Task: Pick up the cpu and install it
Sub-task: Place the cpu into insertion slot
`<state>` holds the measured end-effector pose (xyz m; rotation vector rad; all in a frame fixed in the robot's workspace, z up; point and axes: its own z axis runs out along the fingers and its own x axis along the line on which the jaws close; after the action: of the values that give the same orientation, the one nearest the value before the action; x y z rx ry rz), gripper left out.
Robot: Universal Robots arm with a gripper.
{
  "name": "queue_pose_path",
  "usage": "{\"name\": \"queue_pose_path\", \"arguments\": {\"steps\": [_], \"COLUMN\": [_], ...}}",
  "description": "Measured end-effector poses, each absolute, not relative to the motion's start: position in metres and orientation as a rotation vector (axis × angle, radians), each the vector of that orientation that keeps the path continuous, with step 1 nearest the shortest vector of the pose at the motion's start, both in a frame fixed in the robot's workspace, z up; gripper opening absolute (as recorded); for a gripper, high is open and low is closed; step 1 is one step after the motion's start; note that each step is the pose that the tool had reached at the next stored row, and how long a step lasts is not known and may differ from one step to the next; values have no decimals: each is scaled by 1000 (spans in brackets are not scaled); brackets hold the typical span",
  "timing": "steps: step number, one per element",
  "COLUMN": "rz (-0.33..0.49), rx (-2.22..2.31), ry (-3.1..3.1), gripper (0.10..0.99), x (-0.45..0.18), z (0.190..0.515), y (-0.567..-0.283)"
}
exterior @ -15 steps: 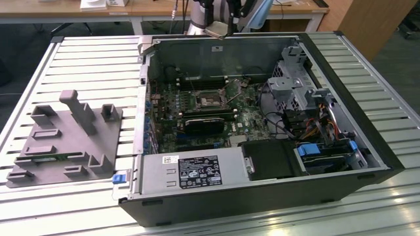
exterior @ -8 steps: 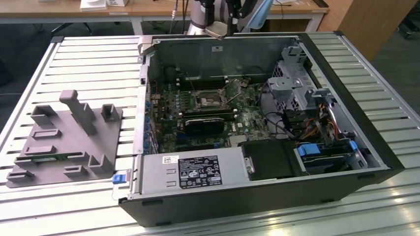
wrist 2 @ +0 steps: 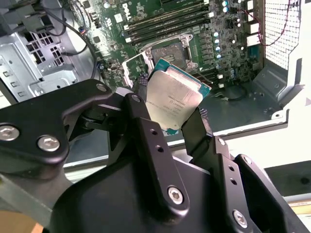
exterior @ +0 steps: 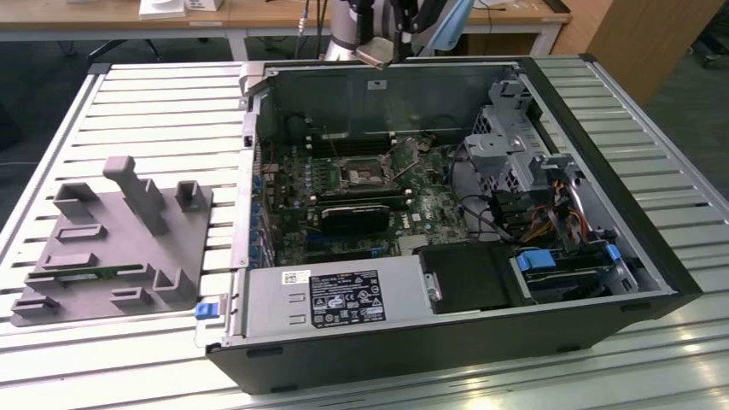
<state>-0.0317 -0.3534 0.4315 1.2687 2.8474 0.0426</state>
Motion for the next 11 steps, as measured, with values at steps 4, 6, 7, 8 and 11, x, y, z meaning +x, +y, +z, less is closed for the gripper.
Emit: {"name": "queue_pose_path", "arguments": {"steps": [4,6,7,8,11], "rz": [42,42,42,42,41], "rx": [1313,1335,1347,1357,1390], "ry": [2827,2816,2811,2805,2789], "gripper": [533,533,533,533,533], "x": [-32,-32,-32,-32,-32], "z": [431,431,431,431,431], "y": [-353,-353,-353,-353,-353]}}
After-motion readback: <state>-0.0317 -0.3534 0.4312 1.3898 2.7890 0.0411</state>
